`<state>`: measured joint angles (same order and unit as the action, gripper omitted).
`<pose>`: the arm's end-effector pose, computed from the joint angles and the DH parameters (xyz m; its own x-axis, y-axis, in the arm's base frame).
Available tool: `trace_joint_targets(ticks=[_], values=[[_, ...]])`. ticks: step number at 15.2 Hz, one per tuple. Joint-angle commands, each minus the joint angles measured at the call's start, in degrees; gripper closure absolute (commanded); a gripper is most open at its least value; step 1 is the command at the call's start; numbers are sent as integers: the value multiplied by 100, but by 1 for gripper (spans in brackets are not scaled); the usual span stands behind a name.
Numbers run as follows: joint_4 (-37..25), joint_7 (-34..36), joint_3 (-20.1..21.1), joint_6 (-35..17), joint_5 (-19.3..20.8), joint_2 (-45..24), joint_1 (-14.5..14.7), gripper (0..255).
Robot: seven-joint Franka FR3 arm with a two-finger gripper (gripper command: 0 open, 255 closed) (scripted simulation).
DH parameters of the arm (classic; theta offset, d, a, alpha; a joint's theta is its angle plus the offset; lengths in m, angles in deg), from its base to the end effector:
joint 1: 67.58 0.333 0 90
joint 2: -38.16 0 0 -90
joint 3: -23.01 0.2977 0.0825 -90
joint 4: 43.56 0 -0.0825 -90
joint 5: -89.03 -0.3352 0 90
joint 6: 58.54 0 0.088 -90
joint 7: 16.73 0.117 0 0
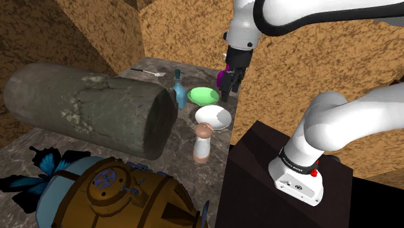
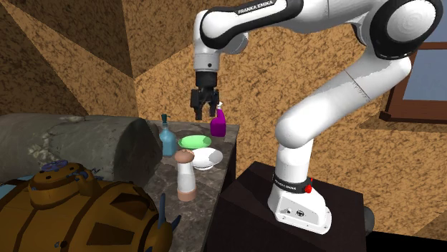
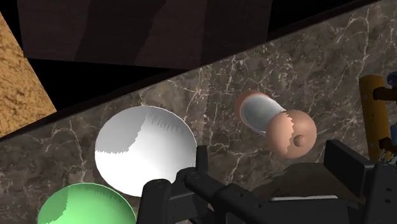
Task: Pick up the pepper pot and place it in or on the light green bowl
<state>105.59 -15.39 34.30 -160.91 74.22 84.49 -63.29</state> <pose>0.2602 0.1030 0.4820 0.9913 0.1305 -0.0191 0.1277 -0.9858 -0.1088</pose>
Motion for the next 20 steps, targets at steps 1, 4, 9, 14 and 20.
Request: trace_joint_targets(ticks=[1, 4, 9, 14, 20], values=[[293, 161, 213, -484, -256, -65, 111, 0], [568, 379, 535, -1166, -619, -297, 277, 0], [827, 622, 992, -2184, -1094, -822, 490, 0], [1022, 585, 1138, -2688, -1237, -1125, 538, 0], [1075, 572, 1183, -2853, -1282, -1234, 553, 0]])
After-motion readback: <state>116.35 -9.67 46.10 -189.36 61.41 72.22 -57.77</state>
